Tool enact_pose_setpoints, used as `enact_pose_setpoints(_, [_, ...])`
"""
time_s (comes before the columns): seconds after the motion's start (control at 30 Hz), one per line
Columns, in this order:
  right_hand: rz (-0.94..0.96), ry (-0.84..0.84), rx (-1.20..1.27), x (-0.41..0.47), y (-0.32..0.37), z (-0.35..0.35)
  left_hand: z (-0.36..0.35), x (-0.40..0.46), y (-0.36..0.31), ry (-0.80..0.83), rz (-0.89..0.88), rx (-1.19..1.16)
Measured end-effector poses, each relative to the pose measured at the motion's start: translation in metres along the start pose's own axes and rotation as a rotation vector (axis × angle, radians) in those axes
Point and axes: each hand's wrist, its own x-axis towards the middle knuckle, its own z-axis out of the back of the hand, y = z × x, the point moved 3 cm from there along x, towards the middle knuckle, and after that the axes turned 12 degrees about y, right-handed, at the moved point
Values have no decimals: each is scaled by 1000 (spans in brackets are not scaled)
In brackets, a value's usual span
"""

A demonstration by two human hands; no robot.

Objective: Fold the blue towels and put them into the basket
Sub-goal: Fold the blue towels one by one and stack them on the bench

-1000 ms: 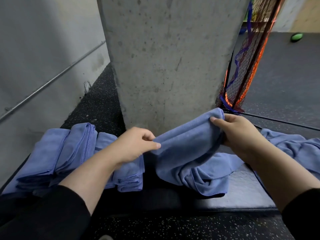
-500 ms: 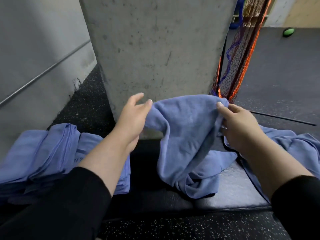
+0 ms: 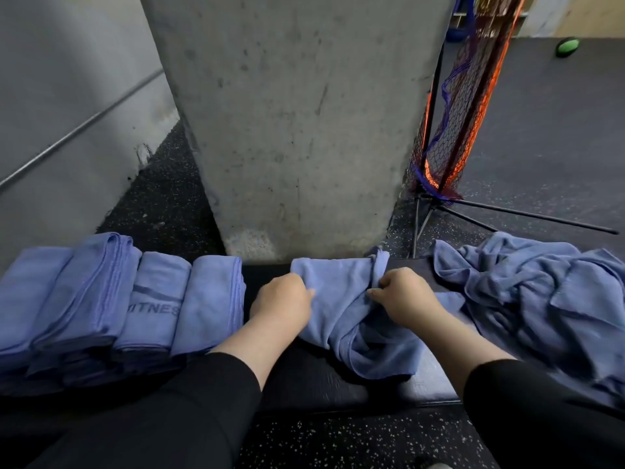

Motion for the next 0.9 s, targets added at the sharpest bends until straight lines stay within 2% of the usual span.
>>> enact_pose_setpoints(0.13, [42,-80,105,-1,5,5,-3,-4,3,-14,-13,78])
enact_pose_setpoints(0.23, [65,-143,326,-2,6,16,-6,-9,0,-63,-47,144])
enact_pose_setpoints(0.3, [71,-142,550,0,3,20,-5,-10,-4,-89,-82,106])
enact_pose_setpoints(0.37, [81,-75,816,2,0,21,0,-11,-8,-124,-140,-86])
enact_pose_setpoints(0.4, [88,-39,948,4,0,22,4,-13,-9,-153,-170,-266])
enact_pose_setpoints(0.5, [97,-28,1278,3,4,36,21,-20,-16,-188,-266,-1013])
enact_pose_setpoints(0.57, [98,58,1446,3,4,44,25,-20,-19,-47,-282,-1460])
enact_pose_setpoints(0.6, [102,137,1400,-1,5,43,21,-19,-20,53,-261,-1565])
enact_pose_setpoints(0.63, [98,213,1288,-6,6,37,15,-20,-20,151,-216,-1558])
enact_pose_setpoints(0.7, [73,222,1072,-11,7,26,7,-22,-22,215,-124,-1476])
enact_pose_setpoints(0.77, [67,91,1099,-10,6,31,14,-22,-20,120,-94,-1532])
enact_pose_setpoints(0.8, [83,46,1198,-7,4,38,22,-20,-18,78,-119,-1631])
enact_pose_setpoints(0.87, [122,76,1397,-5,1,55,39,-18,-13,104,-236,-1832])
enact_pose_setpoints(0.9, [132,138,1395,-7,-1,57,41,-20,-14,174,-269,-1782])
